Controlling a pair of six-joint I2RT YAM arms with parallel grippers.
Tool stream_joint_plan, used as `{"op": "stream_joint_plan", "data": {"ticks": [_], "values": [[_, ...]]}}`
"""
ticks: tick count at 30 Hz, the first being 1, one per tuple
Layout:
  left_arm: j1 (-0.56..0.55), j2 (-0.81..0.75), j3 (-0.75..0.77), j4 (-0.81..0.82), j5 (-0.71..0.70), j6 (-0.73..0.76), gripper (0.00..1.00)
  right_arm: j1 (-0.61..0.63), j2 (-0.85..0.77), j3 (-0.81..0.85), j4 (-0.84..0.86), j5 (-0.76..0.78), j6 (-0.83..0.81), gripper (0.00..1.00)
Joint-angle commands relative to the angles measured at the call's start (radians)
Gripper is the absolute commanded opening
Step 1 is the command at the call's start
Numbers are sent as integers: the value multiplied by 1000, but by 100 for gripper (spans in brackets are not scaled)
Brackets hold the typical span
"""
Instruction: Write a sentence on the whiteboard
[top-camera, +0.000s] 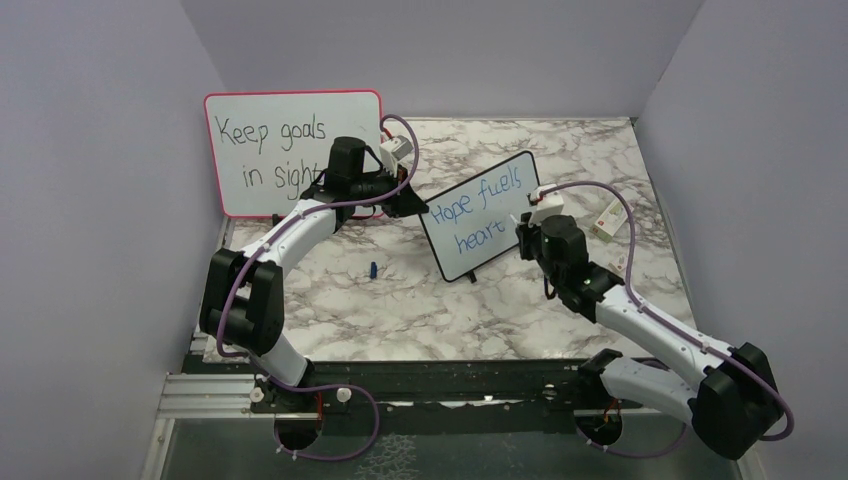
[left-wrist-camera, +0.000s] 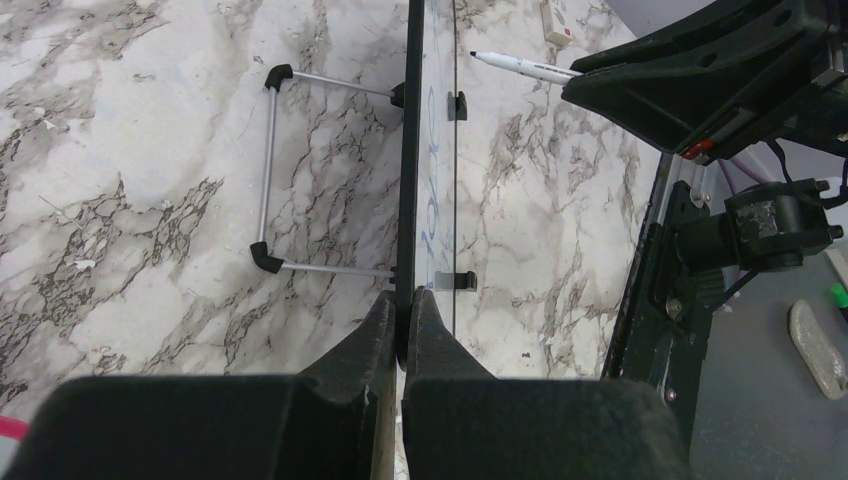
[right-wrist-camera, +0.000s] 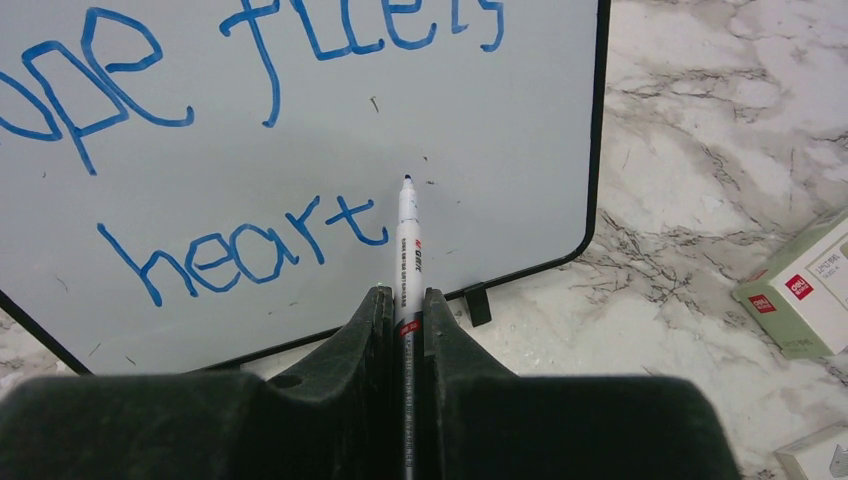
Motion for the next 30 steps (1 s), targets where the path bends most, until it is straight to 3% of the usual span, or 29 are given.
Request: {"op": "stream_joint_plan", "data": {"ticks": [1, 30], "values": [[-18, 37, -13, -90, -42, 53, 0, -12, 16, 1, 46, -8, -13, 1], [-17, 42, -9, -93, -38, 57, 0, -34, 80, 22, 85, -78, -22, 1]]}}
